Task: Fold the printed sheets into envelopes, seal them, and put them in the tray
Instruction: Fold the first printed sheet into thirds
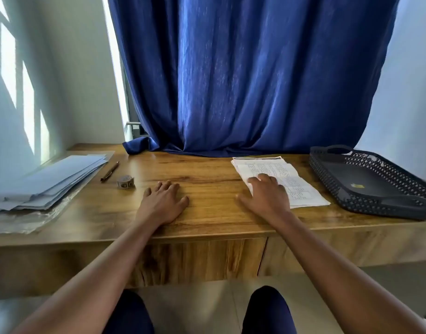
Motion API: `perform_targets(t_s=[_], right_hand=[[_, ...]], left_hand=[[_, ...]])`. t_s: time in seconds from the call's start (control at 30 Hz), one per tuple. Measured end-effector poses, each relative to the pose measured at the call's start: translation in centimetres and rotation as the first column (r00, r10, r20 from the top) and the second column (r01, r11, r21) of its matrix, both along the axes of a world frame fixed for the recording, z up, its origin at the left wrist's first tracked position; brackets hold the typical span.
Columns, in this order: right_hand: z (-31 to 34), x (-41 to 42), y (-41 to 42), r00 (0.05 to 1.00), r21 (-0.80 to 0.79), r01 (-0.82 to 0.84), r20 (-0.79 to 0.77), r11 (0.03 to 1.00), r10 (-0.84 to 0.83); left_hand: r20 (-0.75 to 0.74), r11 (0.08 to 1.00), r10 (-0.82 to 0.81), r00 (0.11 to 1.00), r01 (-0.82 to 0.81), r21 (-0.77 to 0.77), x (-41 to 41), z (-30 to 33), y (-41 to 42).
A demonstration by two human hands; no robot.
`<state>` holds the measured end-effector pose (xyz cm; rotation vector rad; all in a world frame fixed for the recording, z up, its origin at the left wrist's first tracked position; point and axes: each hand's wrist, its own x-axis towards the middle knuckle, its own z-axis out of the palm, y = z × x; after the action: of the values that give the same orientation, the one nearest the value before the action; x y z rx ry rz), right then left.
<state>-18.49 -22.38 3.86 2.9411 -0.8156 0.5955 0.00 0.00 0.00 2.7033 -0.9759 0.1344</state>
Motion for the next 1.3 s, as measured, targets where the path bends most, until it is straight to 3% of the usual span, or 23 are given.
perform_targets(t_s=[0.13, 0.27, 0.4, 0.67, 0.83, 1.03, 1.1, 1.17, 1.23, 1.3], right_hand=[[0.4, -0.5, -2.1, 0.971, 0.074, 0.19, -0.162, 0.979, -0.176], [1.1, 0.4, -2.8, 0.962, 0.16, 0.206, -0.216, 0.965, -0.169], [2.0, 0.9, -3.3, 0.956, 0.121, 0.191, -0.249, 0.974, -0.156], [3.0, 1.1, -3.3, 0.972, -0.103, 0.15, -0.168, 0.983, -0.166], [3.2, 0.4, -3.9, 0.979, 0.083, 0.138, -0.165, 0.987, -0.123], [2.7, -0.4, -4.4, 0.982, 0.06, 0.131, -0.142, 0.99, -0.121], [3.1, -0.7, -4.2, 0.987, 0.013, 0.122, -0.109, 0.992, -0.12], [3.6, -1.3, -3.3, 0.993, -0.015, 0.073, -0.092, 0.997, -0.074], [4.0, -2.0, -1.7, 0.995, -0.008, -0.032, -0.09, 0.999, 0.031], [4.1, -2.9, 0.5, 0.983, 0.001, -0.163, -0.086, 0.987, 0.162]], left_hand=[[0.028, 1.0, 0.006, 1.0, -0.006, -0.007, -0.2, 0.1, 0.3], [0.039, 1.0, 0.001, 0.999, 0.0, -0.028, 0.0, 0.2, 0.1], [0.034, 1.0, -0.001, 0.999, 0.002, -0.03, -0.1, 0.2, 0.2], [0.035, 0.999, -0.003, 0.999, 0.005, -0.046, 0.1, -0.2, 0.3], [0.027, 0.999, -0.013, 1.0, 0.015, -0.047, 0.0, -0.2, 0.4], [0.021, 0.995, -0.024, 0.999, 0.026, -0.096, -0.5, 0.0, 0.6], [0.014, 0.987, -0.042, 0.999, 0.043, -0.153, -0.8, 0.2, 0.8], [-0.023, 0.948, -0.077, 0.997, 0.066, -0.311, -1.1, 0.8, 1.1], [-0.047, 0.847, -0.1, 0.994, 0.061, -0.528, -1.5, 1.7, 1.7], [0.014, 0.766, -0.099, 0.995, 0.085, -0.637, -1.7, 2.6, 2.5]])
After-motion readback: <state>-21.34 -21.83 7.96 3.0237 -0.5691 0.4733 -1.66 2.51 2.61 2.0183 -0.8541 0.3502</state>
